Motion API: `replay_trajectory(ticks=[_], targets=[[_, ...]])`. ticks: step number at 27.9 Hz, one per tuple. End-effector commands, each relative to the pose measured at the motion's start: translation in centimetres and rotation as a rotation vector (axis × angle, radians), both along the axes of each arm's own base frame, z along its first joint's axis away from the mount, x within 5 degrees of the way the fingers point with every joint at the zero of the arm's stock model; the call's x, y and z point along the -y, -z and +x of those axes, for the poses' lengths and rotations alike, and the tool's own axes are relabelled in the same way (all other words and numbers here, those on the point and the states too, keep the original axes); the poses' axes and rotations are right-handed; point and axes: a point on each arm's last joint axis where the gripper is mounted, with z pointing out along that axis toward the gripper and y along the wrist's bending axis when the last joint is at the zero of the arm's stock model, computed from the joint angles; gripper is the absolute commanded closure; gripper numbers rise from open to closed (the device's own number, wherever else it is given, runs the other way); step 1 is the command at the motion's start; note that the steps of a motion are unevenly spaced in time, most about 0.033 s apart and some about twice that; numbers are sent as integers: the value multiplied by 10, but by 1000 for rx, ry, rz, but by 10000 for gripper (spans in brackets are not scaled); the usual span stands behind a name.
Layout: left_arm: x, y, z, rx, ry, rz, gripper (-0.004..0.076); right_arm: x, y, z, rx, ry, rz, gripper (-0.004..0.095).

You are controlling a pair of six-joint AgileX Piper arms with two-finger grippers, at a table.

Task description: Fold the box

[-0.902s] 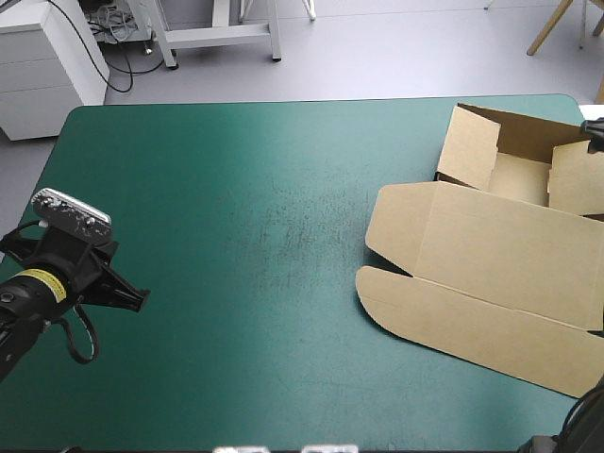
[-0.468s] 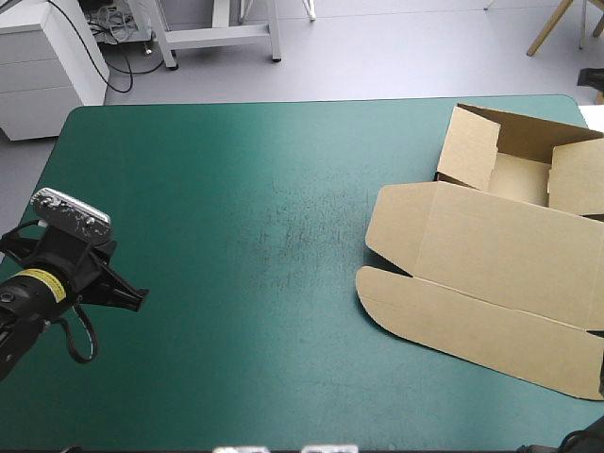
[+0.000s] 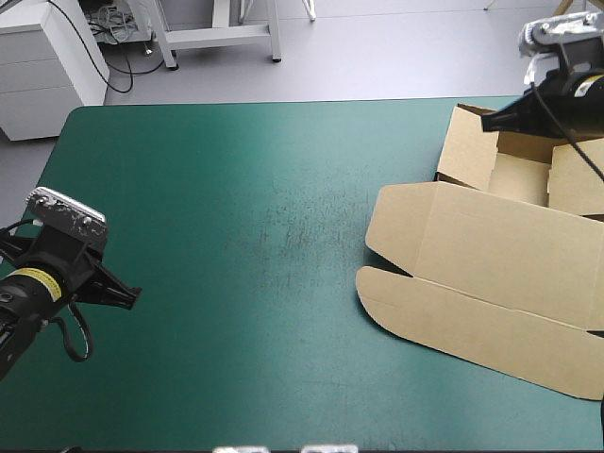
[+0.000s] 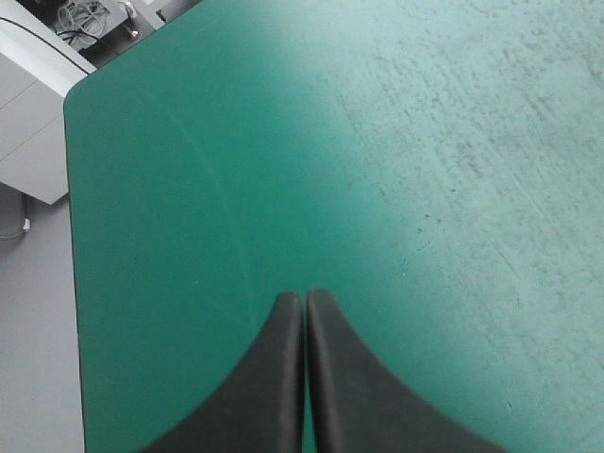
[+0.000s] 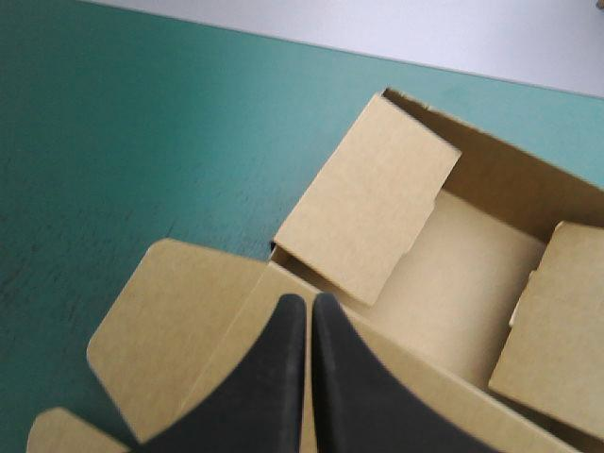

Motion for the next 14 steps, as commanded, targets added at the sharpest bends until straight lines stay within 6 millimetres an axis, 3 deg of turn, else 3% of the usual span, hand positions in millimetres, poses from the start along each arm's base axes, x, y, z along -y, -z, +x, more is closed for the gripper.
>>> replay_trajectory(ticks=[1,6,7,8,14], targets=[[0,-10,0,61,0,-25,734,-7,3,-29,31,-25,-11,908],[0,5,-3,20,-10,-49,734,-12,43,-57,-31,-58,-16,908],[-1,11,-6,7,-13,-56,734,-12,49,-63,-33,-59,-16,908],[-3,22,-12,-9,-16,-52,734,-12,69,-78,-40,-82,-30,908],[-11,61,-36,-64,-3,-78,734,-12,108,-122,6,-103,-29,908]])
